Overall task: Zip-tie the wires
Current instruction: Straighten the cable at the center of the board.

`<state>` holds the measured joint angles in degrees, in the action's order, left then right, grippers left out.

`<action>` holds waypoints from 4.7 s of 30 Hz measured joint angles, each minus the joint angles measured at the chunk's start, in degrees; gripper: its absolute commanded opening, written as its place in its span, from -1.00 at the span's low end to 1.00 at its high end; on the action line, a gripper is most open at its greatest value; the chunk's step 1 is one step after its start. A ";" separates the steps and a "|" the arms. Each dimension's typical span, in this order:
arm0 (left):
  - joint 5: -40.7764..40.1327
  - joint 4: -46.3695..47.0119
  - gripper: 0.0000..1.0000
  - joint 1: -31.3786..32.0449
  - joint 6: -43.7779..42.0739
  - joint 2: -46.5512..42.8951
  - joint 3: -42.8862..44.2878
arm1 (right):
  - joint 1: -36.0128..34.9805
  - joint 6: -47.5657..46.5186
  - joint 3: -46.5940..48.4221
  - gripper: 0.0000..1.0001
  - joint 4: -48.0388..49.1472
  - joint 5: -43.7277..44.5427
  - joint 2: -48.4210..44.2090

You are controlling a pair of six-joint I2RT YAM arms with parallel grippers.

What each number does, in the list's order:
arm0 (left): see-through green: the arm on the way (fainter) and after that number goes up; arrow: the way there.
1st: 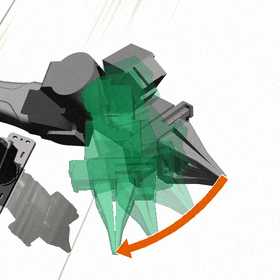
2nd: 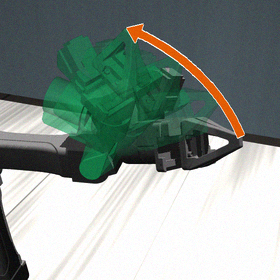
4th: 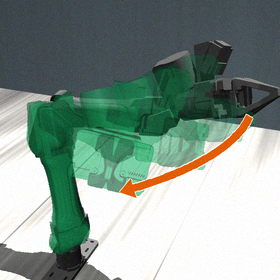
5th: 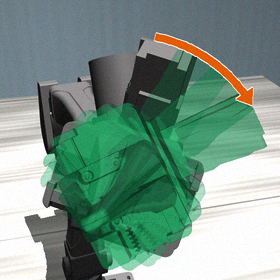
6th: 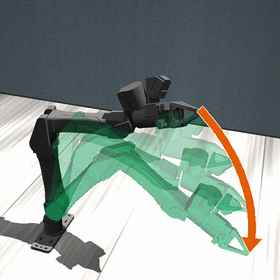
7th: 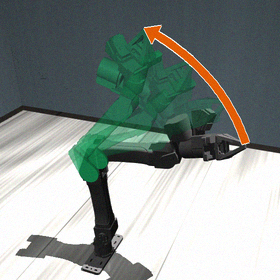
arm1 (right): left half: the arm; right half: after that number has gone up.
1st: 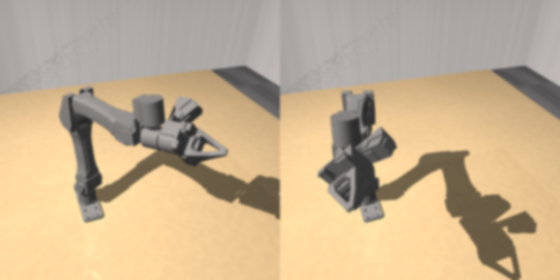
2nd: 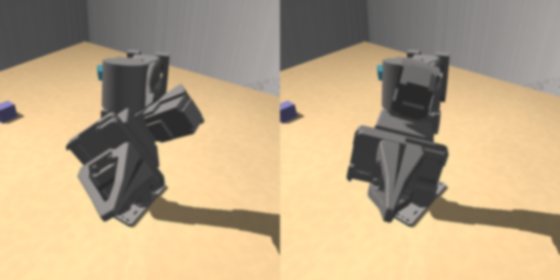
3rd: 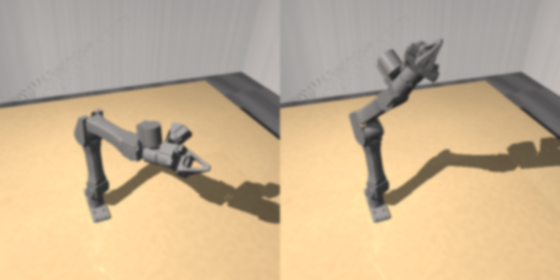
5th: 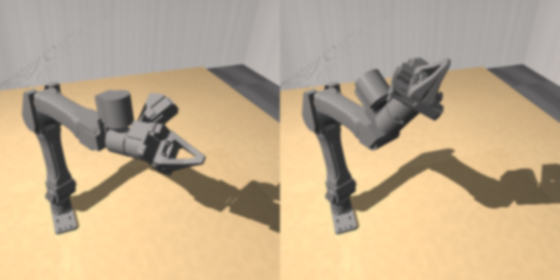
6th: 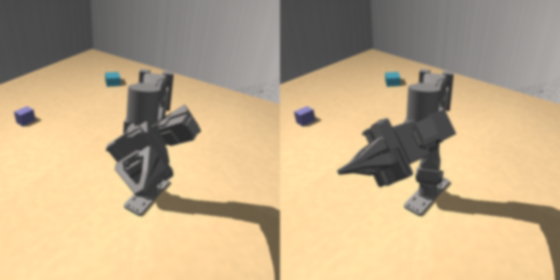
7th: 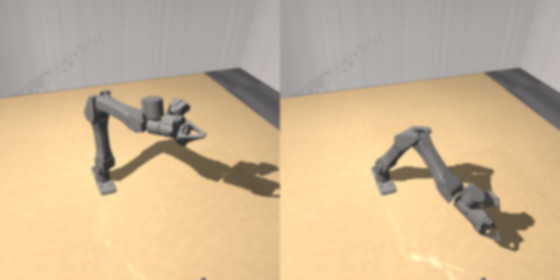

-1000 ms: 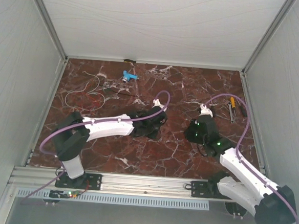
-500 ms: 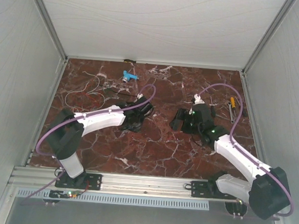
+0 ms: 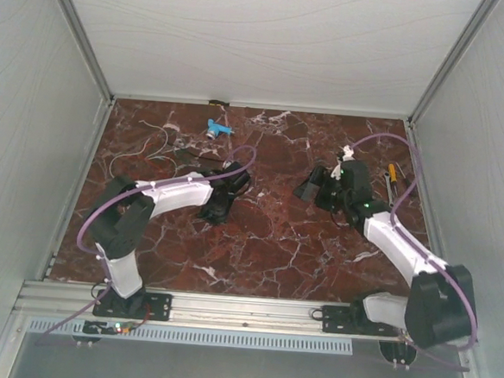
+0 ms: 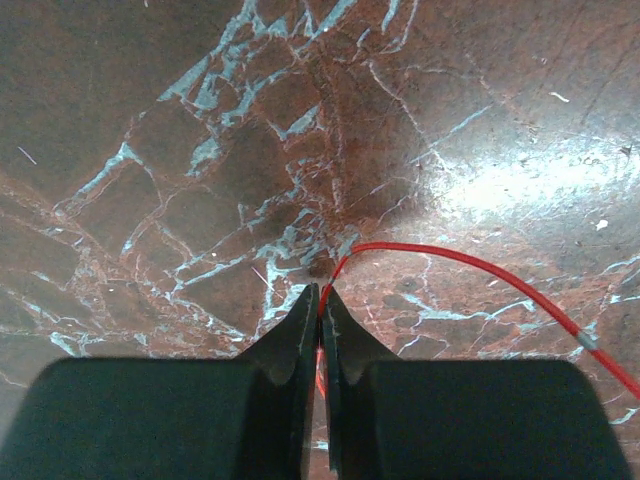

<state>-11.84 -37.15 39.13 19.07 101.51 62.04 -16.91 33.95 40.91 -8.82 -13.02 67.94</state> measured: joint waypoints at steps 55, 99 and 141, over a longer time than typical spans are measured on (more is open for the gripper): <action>-6.73 -6.38 -1.00 -22.23 0.09 1.22 -0.09 | 11.26 2.14 2.69 -1.00 -3.78 18.45 20.22; -6.88 -15.91 0.99 -17.68 -1.46 5.31 4.98 | 10.80 -0.07 7.39 0.33 -5.55 12.90 18.97; -3.78 -6.86 0.93 -15.76 12.70 -29.51 -6.01 | -21.53 -5.86 27.69 -0.65 -12.66 27.54 40.46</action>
<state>-15.62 -44.01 23.38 31.77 72.01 56.03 -38.44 28.10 68.60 -21.47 14.52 108.40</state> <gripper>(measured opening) 0.967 0.277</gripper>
